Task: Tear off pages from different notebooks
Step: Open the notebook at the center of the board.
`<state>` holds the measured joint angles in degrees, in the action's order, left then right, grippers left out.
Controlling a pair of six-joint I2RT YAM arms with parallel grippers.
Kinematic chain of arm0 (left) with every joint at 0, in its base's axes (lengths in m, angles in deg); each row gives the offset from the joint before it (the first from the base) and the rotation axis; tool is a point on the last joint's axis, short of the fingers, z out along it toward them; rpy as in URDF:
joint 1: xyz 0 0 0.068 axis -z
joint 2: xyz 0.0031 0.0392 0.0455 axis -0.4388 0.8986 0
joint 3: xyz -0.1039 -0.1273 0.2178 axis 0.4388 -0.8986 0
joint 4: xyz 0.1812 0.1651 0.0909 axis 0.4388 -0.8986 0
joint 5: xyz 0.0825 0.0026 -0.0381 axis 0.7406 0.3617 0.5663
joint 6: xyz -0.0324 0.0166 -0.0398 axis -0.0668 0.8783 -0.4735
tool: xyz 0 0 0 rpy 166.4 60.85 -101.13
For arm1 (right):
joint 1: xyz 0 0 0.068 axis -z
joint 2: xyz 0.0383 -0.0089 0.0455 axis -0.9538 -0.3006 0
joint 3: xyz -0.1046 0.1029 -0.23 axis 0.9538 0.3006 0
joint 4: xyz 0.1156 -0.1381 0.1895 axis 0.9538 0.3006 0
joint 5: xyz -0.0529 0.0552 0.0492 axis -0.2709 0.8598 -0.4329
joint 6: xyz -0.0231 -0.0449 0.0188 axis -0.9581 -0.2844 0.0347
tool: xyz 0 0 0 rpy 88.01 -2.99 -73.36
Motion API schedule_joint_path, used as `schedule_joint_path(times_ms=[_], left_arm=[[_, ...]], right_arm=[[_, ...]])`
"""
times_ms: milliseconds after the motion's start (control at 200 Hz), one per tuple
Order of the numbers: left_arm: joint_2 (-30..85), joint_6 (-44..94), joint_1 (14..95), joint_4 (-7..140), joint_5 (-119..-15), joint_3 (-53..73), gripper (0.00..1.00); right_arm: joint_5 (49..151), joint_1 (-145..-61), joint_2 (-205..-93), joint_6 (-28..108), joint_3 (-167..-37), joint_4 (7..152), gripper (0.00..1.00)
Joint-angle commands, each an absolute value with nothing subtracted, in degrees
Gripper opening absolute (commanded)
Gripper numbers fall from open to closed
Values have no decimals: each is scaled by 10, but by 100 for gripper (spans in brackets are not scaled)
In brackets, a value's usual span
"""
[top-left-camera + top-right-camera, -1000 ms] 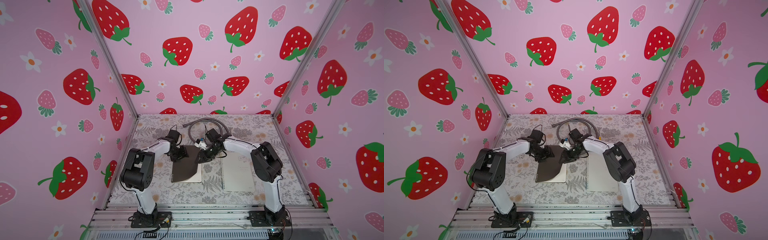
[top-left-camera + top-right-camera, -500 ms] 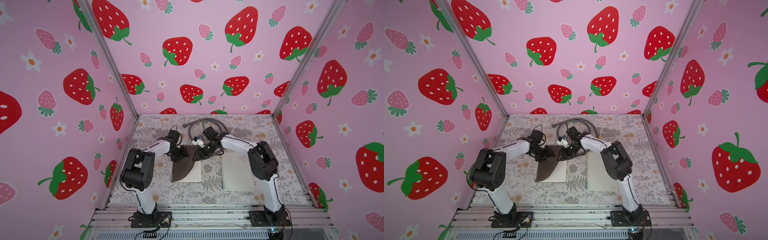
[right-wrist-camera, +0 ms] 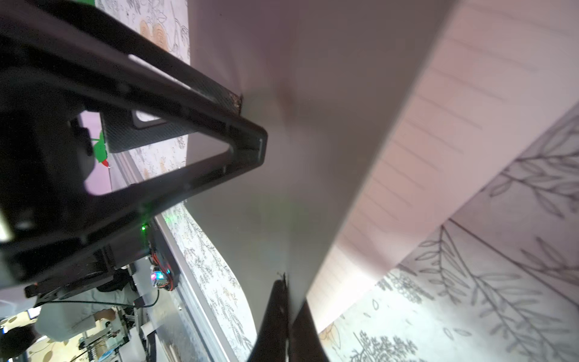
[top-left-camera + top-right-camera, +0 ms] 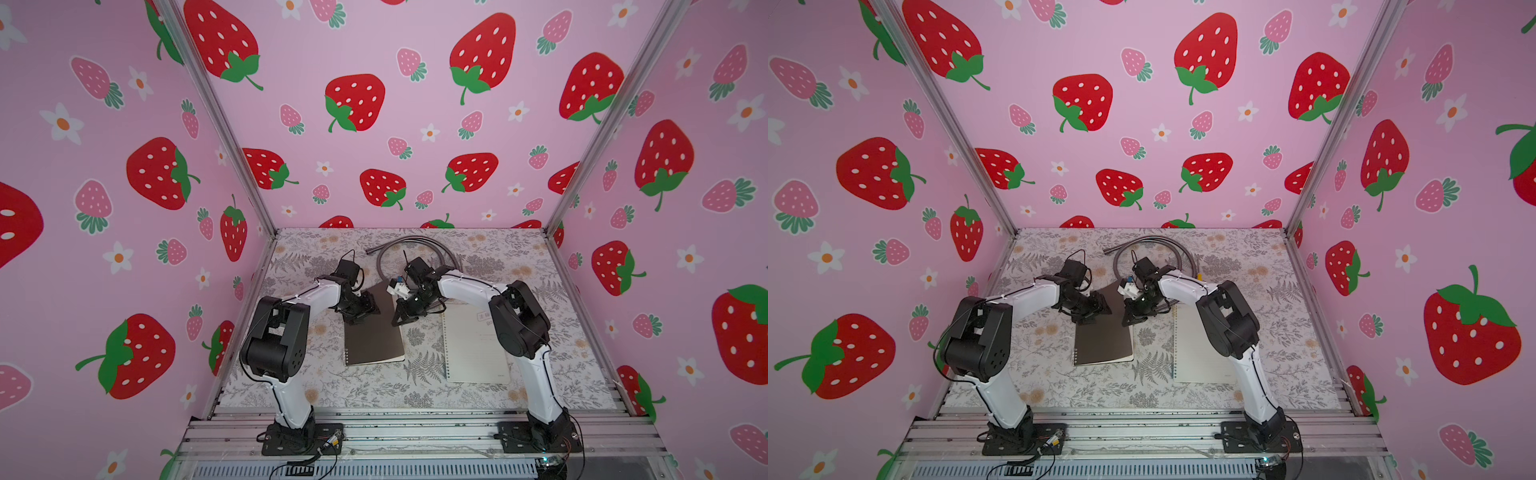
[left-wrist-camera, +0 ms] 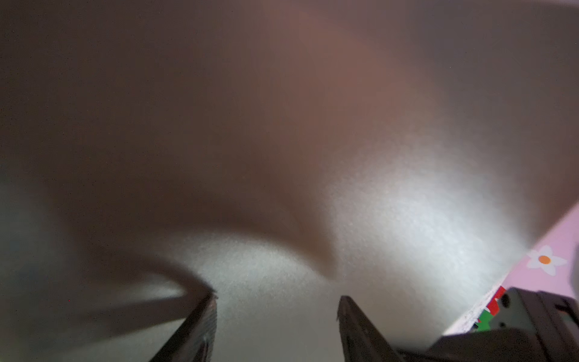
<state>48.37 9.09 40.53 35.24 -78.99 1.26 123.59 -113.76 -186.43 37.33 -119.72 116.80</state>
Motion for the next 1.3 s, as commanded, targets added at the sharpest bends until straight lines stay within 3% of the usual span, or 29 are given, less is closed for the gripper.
schedule_joint_path(times_ms=[0,345,645,980,1081,1296], left_arm=[[459,74,398,378,-859,4,69],[345,-45,310,457,-977,3,80],[378,-76,294,471,-993,11,86],[411,-46,294,423,-985,56,86],[418,-34,295,409,-976,60,81],[425,2,296,371,-962,51,53]], right_arm=[[1179,-1146,-1836,349,-1181,1155,0],[902,-1209,-1806,223,-1200,1183,0],[770,-1253,-1766,150,-1136,1111,0],[643,-1302,-1770,59,-1114,1069,0],[630,-1310,-1773,50,-1114,1064,0],[576,-1322,-1783,16,-1107,1038,0]])
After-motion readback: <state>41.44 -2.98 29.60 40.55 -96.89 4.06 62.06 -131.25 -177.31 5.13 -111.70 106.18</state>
